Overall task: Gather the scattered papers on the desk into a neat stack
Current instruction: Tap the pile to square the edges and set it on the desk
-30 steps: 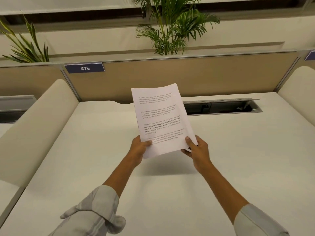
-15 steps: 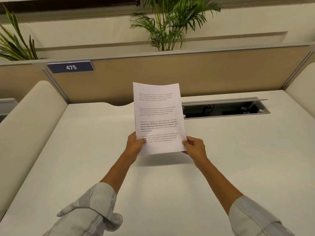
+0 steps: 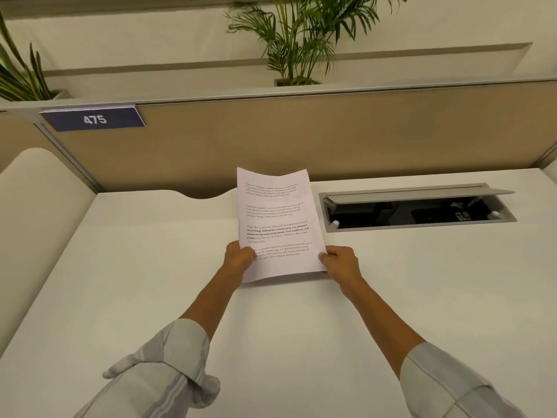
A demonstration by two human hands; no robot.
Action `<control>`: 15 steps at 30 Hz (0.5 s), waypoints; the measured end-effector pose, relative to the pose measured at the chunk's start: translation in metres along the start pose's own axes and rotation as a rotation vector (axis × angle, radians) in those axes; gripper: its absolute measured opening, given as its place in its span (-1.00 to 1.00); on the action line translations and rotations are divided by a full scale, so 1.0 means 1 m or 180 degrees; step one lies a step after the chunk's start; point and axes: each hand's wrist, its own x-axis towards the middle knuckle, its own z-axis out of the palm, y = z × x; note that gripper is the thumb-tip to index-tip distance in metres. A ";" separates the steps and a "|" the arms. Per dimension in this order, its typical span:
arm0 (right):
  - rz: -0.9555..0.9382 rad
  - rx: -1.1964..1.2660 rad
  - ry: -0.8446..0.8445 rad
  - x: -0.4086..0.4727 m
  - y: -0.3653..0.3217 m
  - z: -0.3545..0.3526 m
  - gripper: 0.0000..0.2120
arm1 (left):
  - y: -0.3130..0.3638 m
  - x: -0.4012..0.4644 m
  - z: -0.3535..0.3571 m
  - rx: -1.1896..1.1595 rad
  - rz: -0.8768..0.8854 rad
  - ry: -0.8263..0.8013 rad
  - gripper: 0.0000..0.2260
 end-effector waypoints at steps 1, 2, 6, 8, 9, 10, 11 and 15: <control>0.0043 0.0005 0.0024 0.005 0.000 0.002 -0.82 | 0.002 0.007 0.001 0.0049 -0.0028 0.0002 -0.61; 0.0081 0.0020 0.0041 0.010 0.001 0.004 -0.83 | 0.004 0.013 0.003 0.0094 -0.0042 -0.0006 -0.62; 0.0230 0.0129 0.0046 0.020 0.003 0.009 -0.82 | 0.010 0.029 0.005 0.0204 -0.0116 -0.0018 -0.70; 0.0291 0.0185 0.0056 0.021 0.004 0.011 -0.81 | 0.010 0.033 0.004 0.0194 -0.0137 -0.0022 -0.72; 0.0320 0.0208 0.0060 0.021 0.004 0.011 -0.81 | 0.009 0.034 0.004 0.0176 -0.0143 -0.0026 -0.71; 0.0348 0.0224 0.0065 0.020 0.004 0.012 -0.81 | 0.008 0.035 0.003 0.0157 -0.0150 -0.0026 -0.72; 0.0366 0.0225 0.0073 0.019 0.004 0.012 -0.80 | 0.007 0.034 0.002 0.0135 -0.0157 -0.0018 -0.73; 0.0430 0.0241 0.0157 0.013 0.003 0.012 -0.77 | 0.005 0.028 -0.002 0.0038 -0.0224 0.0037 -0.75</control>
